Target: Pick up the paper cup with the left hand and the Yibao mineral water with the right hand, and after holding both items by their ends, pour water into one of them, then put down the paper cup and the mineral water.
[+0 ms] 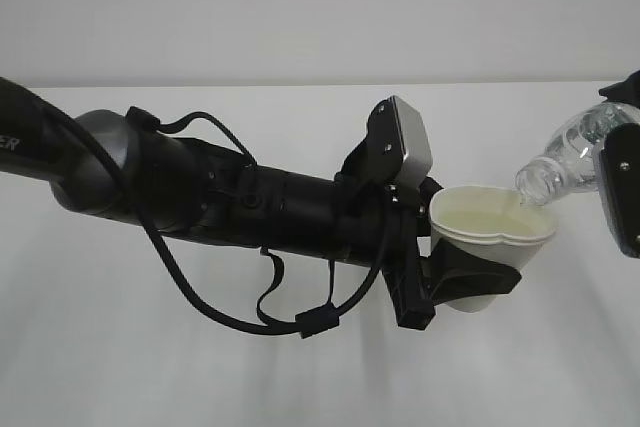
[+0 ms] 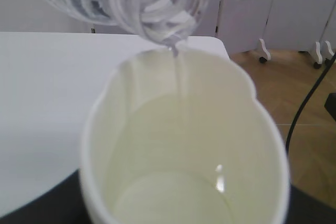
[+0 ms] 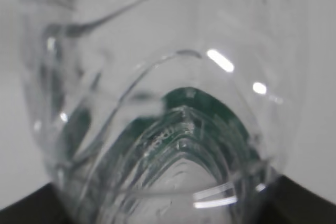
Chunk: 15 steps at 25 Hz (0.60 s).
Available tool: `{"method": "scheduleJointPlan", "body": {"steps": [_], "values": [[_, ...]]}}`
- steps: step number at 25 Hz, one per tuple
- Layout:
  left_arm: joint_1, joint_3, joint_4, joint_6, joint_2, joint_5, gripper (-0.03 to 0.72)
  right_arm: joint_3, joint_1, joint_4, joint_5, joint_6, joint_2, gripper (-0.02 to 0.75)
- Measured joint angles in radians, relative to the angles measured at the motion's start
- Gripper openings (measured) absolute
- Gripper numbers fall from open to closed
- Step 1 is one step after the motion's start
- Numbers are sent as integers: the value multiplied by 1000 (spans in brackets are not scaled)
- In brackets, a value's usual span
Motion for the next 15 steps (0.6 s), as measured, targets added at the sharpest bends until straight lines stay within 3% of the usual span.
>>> {"method": "scheduleJointPlan", "body": {"steps": [15], "values": [[0, 0, 0, 0, 0, 0, 414, 0, 0, 0, 0, -8, 0, 456]]}}
